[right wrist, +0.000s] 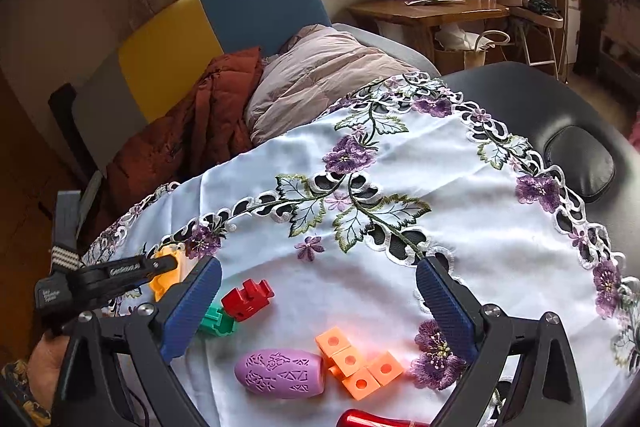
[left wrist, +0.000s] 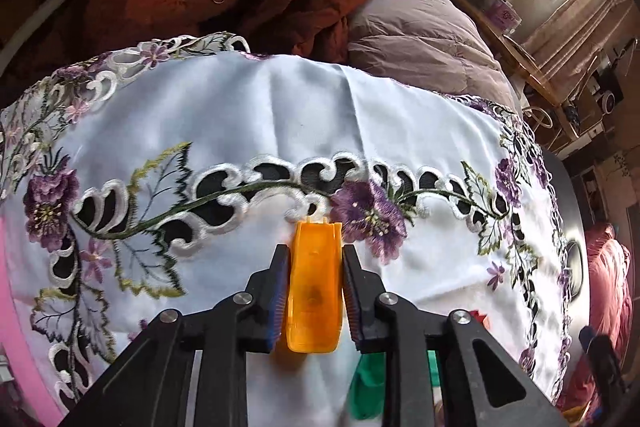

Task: Organize rigid objects
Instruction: 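Grasp the orange slide piece with the left gripper, then hold the orange slide piece with the left gripper while the right gripper grasps the red cylinder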

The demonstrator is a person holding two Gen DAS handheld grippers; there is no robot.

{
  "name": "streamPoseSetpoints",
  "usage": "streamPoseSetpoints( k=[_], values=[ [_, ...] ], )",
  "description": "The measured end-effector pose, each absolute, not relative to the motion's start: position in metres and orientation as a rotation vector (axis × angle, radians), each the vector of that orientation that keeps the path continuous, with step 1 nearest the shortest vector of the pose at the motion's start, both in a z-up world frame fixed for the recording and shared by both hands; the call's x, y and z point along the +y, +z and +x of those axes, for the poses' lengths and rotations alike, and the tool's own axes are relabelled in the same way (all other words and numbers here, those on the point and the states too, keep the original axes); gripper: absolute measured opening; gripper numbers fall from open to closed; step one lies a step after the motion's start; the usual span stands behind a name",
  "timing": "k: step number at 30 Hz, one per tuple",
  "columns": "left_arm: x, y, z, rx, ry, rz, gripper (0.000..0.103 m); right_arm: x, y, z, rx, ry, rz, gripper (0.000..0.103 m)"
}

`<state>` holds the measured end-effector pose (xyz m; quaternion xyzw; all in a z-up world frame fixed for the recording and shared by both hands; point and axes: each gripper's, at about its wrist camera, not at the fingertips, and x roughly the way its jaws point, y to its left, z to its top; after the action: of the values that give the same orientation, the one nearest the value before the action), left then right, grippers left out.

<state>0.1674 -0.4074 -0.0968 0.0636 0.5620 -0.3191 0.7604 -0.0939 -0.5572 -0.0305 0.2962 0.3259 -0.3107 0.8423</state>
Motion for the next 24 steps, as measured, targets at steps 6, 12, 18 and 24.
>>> streamPoseSetpoints(
  k=[6,12,18,24],
  values=[
    [-0.351,-0.087,0.132,1.163,-0.707,0.198,0.025,-0.58,-0.035,-0.116,0.632,-0.709,0.766,0.099],
    [-0.303,-0.081,0.067,1.11,-0.779,0.27,0.025,-0.596,-0.047,-0.134,0.614,-0.732,0.899,0.099],
    [-0.283,-0.092,-0.001,1.055,-0.867,0.395,0.025,-0.589,-0.062,-0.124,0.713,-0.641,0.939,0.098],
    [-0.277,-0.096,-0.017,1.039,-0.903,0.391,0.025,-0.565,-0.059,-0.114,0.978,-0.492,0.818,0.095]
  ],
)
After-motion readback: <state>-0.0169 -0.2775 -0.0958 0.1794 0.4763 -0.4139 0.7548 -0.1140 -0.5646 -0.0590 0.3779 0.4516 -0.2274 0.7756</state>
